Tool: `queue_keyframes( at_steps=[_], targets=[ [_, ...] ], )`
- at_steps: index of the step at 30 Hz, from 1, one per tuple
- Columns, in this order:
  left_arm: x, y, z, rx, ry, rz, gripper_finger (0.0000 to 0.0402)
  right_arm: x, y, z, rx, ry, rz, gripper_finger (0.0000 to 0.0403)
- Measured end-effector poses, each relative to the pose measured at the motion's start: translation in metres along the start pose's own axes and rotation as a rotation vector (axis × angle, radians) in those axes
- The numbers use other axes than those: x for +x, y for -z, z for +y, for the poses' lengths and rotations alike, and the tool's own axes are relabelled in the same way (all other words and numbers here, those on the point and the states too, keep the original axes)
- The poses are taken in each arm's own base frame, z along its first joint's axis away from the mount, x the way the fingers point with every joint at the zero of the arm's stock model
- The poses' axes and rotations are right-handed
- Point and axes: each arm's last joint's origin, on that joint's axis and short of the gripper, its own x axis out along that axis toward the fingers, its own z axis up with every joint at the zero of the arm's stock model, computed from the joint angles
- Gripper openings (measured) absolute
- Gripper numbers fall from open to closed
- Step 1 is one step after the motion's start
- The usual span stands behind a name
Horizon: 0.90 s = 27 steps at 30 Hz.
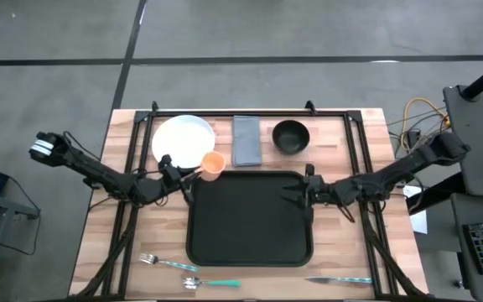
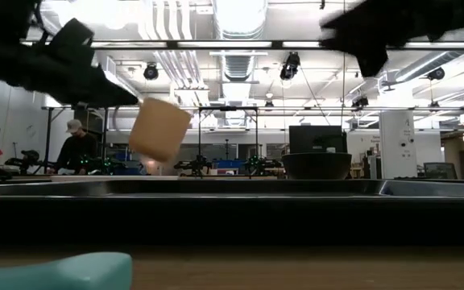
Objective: Set up tray
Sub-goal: Put the orange mug on the black serving tray
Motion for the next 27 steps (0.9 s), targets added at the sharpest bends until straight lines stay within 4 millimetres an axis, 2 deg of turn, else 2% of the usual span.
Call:
queue_keyframes(
  at_steps=[5,8,14,27],
  targets=[
    [-0.006,0.008,-0.001,-0.031,0.044,-0.010,0.0033,-0.001,0.023,-0.007,0.027,0.041,0.028,0.0131],
    [-0.011,0.012,-0.004,-0.017,0.089,0.000,0.0033,0.001,0.027,-0.008,0.018,0.051,0.043,0.0128],
    [-0.024,0.027,-0.005,-0.031,0.171,0.024,0.0033,0.004,0.026,-0.005,0.006,0.052,0.042,0.0130],
    [-0.033,0.033,-0.005,-0.031,0.238,0.016,0.0033,0.005,0.022,-0.004,-0.034,0.046,0.031,0.0122]
  ],
)
